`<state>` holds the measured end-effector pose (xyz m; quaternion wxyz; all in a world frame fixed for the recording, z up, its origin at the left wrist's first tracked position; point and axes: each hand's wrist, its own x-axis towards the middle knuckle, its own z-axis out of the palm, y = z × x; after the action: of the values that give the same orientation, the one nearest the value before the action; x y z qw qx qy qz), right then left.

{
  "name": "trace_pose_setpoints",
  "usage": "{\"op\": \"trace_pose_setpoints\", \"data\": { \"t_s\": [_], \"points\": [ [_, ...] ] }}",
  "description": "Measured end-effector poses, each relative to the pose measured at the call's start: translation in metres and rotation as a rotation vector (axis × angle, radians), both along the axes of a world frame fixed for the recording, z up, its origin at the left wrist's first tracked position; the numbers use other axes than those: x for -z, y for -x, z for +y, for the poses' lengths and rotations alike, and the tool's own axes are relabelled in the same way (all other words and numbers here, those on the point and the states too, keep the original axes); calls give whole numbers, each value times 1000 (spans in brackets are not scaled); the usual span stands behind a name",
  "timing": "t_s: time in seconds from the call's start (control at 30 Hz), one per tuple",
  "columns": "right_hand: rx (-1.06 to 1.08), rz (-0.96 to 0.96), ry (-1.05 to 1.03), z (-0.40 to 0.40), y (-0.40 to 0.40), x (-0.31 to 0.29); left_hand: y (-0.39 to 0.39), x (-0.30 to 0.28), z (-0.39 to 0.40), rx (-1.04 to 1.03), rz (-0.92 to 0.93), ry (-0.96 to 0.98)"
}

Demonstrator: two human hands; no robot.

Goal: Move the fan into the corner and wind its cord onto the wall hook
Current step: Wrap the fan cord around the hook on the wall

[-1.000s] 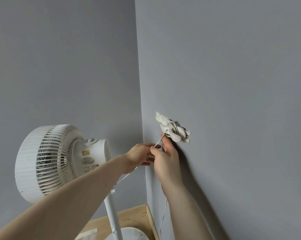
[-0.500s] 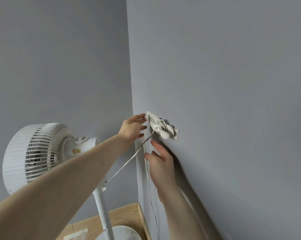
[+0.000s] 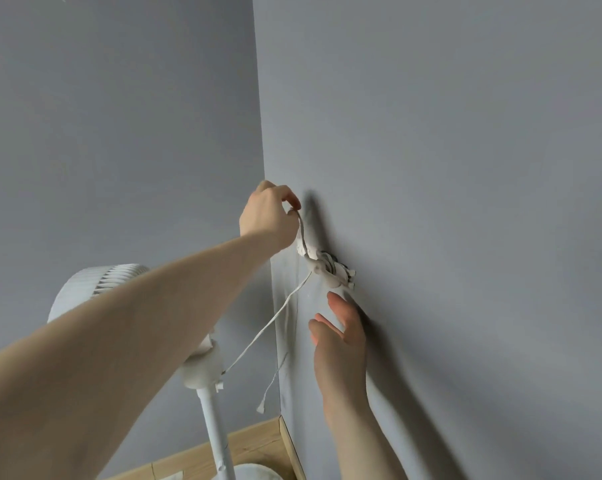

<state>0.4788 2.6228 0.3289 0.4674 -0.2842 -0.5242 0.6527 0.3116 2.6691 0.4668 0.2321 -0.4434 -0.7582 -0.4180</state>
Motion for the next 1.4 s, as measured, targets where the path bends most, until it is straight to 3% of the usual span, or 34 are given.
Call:
{"op": "trace_pose_setpoints", "data": {
  "t_s": [0.13, 0.27, 0.33, 0.53, 0.67, 0.9, 1.1, 1.4],
  "points": [
    [4, 18, -8, -4, -6, -1, 0, -18, -17, 19, -62, 22],
    [19, 11, -6, -4, -8, 5, 2, 19, -31, 148, -233, 332],
    [22, 4, -16, -4, -10, 10, 5, 47, -39, 135, -287, 392],
    [-9, -83, -62, 1, -6, 20, 10, 91, -45, 154, -378, 399],
    [87, -137, -174, 0, 9, 28, 11, 103, -40, 198, -448, 410],
    [123, -6, -85, 16, 28, 22, 14, 110, -30, 329, -642, 487],
    [-21, -81, -97, 33, 39, 14, 30, 120, -21, 390, -780, 404],
    [-174, -81, -115, 54, 48, 4, 44, 122, -2, 681, -986, 460]
  ]
}}
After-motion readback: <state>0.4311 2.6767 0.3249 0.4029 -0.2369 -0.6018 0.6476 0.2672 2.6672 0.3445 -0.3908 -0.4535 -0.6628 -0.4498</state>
